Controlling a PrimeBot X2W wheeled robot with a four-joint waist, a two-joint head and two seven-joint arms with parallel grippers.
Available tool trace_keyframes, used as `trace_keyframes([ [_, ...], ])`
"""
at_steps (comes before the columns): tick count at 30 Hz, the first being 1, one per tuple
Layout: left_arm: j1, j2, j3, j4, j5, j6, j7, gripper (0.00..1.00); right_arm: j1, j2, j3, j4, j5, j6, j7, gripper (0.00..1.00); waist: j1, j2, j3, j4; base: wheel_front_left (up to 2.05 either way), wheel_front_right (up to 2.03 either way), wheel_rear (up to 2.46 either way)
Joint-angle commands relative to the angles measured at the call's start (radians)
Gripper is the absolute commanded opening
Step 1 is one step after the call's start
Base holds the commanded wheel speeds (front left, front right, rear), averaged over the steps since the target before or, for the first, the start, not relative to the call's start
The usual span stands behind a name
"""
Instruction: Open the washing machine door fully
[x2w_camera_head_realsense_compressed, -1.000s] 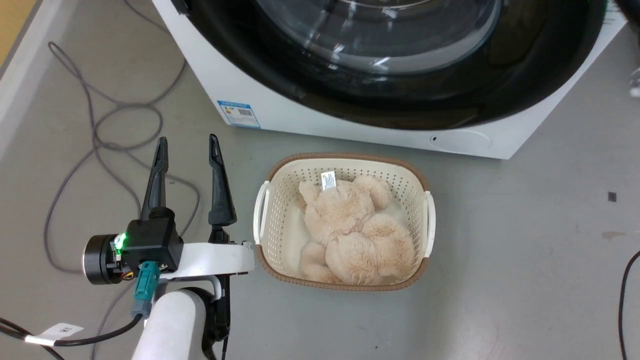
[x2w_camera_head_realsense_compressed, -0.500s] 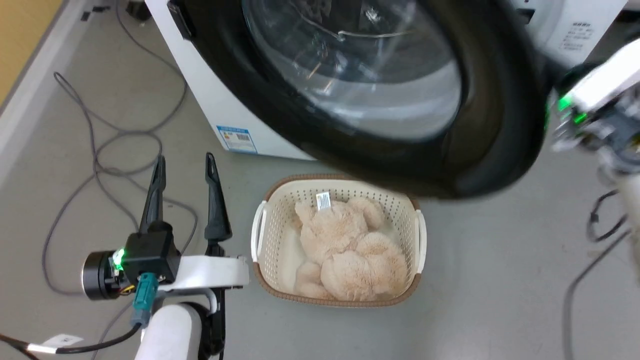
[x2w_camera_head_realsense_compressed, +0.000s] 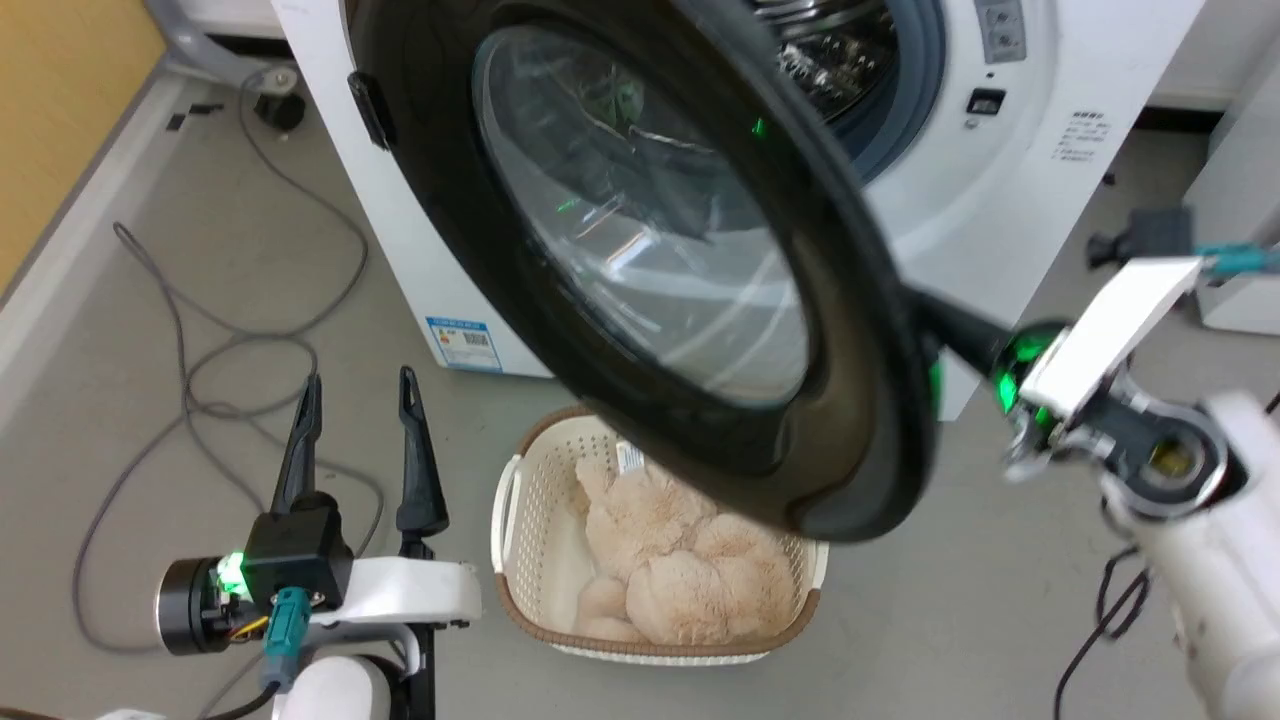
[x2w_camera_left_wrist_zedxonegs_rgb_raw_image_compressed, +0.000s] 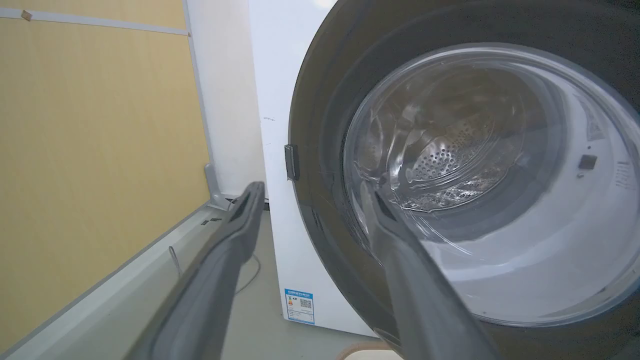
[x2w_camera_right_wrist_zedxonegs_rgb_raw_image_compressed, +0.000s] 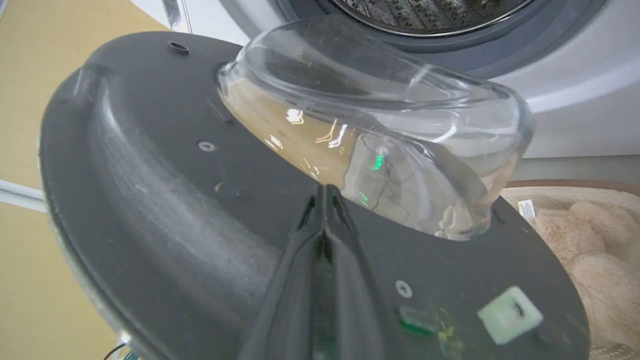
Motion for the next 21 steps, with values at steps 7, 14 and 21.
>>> trace_keyframes([
  [7, 0.039, 0.001, 0.005, 0.018, 0.023, -0.019, -0.006, 1.0, 0.134, 0.018, 0.028, -0.106, 0.007, 0.006, 0.006, 0.0, 0.0, 0.0, -0.046, -0.013, 0.0, 0.0, 0.0],
  [14, 0.061, 0.001, 0.004, 0.036, 0.03, -0.026, -0.006, 1.0, 0.233, 0.051, 0.055, -0.194, 0.009, 0.006, -0.001, 0.0, 0.0, 0.0, -0.075, -0.01, 0.0, 0.0, 0.0],
  [21, 0.077, 0.001, 0.007, 0.052, 0.031, -0.03, -0.006, 1.0, 0.305, 0.092, 0.107, -0.278, -0.006, 0.006, 0.001, 0.0, 0.0, 0.0, -0.09, -0.008, 0.0, 0.0, 0.0],
])
